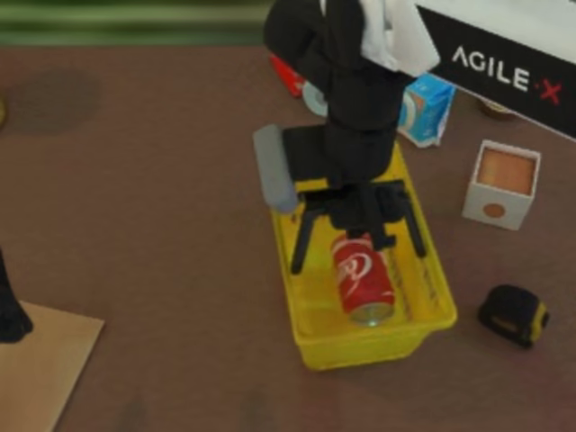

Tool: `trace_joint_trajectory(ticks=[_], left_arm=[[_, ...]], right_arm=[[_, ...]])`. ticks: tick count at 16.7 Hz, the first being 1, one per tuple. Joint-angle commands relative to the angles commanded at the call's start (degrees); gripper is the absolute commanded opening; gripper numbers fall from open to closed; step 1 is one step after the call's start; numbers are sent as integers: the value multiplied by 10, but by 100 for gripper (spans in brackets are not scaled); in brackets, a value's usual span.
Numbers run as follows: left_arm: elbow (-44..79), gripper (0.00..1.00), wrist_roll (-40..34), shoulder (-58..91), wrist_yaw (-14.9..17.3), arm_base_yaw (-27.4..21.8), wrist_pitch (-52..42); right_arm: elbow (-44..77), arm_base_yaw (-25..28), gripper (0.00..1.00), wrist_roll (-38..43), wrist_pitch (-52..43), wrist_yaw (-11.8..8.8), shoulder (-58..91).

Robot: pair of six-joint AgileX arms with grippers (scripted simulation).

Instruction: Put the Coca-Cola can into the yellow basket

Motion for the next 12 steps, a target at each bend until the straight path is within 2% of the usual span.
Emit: trace_joint_trajectory(ticks=[5,12], left_arm=[[0,100,0,0,0,0,0],[0,100,0,0,0,0,0]], right_arm=[[10,-2,0,-2,-10,2,-2],[84,-17,0,-21,-102,0,-19]])
